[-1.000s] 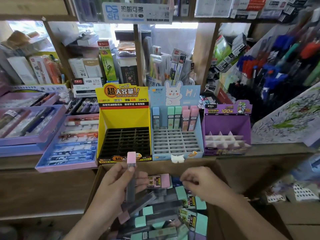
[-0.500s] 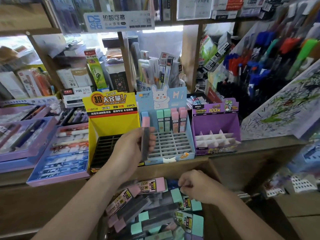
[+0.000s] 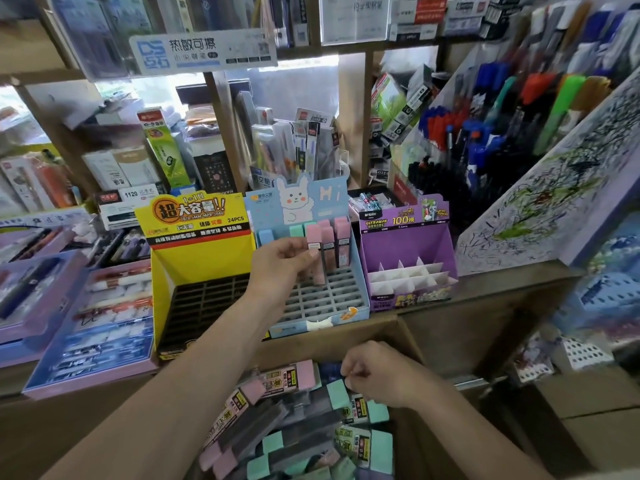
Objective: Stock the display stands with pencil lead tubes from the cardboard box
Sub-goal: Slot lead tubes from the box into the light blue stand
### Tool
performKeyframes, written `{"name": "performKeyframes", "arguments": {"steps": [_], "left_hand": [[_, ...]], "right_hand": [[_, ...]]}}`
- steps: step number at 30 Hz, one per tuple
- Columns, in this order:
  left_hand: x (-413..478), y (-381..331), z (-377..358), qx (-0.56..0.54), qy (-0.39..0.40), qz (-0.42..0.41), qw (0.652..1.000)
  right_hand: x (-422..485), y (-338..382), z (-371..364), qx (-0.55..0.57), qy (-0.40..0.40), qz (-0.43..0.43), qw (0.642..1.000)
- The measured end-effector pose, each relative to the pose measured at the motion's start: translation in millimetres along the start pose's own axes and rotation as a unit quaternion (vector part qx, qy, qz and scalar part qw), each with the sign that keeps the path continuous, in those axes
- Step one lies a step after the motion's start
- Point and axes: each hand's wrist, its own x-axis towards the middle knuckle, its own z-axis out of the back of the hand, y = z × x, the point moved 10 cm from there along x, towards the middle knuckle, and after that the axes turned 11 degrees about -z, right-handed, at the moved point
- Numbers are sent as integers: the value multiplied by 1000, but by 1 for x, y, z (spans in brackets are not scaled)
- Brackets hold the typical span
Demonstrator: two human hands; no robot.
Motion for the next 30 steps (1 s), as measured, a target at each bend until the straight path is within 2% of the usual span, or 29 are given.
{"name": "performKeyframes", "arguments": {"steps": [9,17,23,30], "left_hand": [[16,5,-11,33,-10,-25,999],[20,-2,-13,129,-21,-81,988],[15,1,-19,169,-9,-89,981],[10,7,-27,155,-30,-80,984]], "right_hand": [[1,-3,0,15,-1,-1,1000],[0,-4,-1,24,1,-1,1000],[0,-3,-1,26,5,-5,1000],[0,-4,-2,22,8,-8,1000]]}}
